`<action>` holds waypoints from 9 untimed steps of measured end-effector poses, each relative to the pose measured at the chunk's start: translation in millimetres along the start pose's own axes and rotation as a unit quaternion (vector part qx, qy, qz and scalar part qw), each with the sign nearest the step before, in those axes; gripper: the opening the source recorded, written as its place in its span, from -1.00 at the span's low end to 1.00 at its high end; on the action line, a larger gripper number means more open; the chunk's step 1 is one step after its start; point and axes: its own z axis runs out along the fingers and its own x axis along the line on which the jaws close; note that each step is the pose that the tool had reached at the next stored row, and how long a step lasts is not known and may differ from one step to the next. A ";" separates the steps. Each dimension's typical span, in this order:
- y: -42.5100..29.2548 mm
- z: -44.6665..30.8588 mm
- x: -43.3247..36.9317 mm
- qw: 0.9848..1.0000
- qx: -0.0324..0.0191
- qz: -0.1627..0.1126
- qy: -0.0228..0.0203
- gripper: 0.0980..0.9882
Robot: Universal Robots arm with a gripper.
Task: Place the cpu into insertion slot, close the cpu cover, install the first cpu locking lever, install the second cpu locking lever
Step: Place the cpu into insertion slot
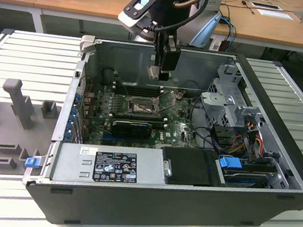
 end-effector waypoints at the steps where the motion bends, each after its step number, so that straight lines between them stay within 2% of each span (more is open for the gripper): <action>1: 0.0 0.2 0.0 1.000 0.000 0.001 0.000 -0.03; 9: -0.1 1.9 0.0 1.000 0.000 0.008 -0.001 -0.03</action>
